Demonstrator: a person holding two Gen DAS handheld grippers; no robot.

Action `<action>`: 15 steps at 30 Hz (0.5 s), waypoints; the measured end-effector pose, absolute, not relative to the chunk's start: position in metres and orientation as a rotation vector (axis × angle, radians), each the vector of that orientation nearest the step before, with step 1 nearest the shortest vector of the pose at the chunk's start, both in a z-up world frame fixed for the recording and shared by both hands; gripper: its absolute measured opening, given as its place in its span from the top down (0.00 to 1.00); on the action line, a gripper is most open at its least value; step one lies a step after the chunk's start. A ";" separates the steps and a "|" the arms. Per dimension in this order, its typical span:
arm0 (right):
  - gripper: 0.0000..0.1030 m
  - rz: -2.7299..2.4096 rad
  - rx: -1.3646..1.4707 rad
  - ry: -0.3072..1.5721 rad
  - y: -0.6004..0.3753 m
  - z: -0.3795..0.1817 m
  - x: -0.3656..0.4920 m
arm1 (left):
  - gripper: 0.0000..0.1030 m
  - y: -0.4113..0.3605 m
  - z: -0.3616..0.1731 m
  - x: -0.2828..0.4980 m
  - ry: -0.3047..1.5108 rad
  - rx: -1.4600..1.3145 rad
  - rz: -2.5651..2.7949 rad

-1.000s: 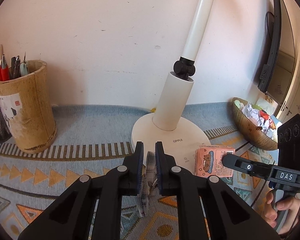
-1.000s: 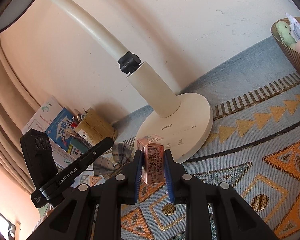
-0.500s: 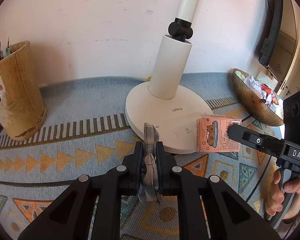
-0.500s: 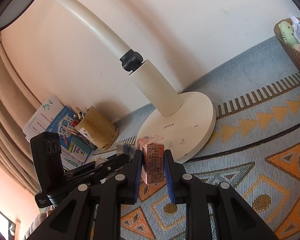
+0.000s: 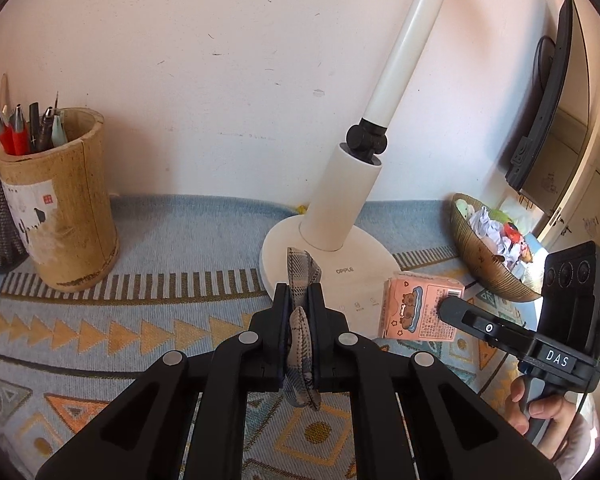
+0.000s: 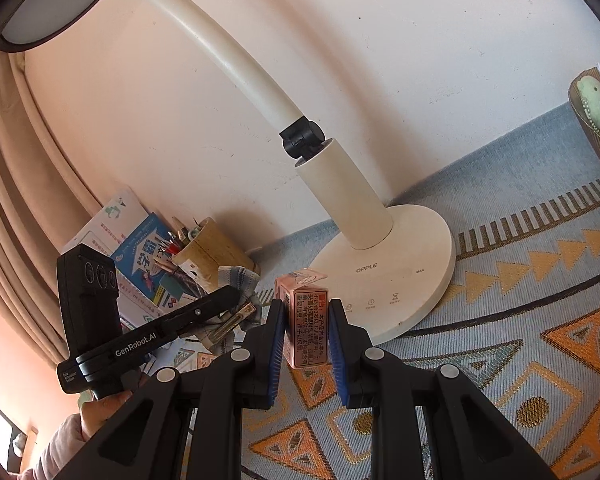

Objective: Organize objects
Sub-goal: 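Lift and carry the bow and juice box over the brown woven bowl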

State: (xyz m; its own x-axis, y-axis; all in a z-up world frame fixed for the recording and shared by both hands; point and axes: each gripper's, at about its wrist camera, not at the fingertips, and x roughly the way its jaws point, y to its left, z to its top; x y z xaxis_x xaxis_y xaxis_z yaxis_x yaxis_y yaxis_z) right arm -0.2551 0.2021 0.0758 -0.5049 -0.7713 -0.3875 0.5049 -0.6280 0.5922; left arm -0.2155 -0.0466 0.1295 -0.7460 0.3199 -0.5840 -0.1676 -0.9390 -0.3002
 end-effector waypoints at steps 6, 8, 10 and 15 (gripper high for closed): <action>0.80 -2.125 0.818 -0.663 0.231 0.087 -0.256 | 0.95 -0.020 0.131 -0.214 -0.330 -0.983 2.675; 0.80 -2.144 0.780 -0.672 0.248 0.103 -0.255 | 0.95 0.000 0.140 -0.217 -0.300 -0.961 2.662; 0.80 -2.166 0.735 -0.694 0.270 0.120 -0.255 | 0.95 0.022 0.155 -0.222 -0.290 -0.922 2.639; 0.80 -2.241 0.613 -0.740 0.335 0.161 -0.255 | 0.95 0.092 0.200 -0.235 -0.232 -0.795 2.598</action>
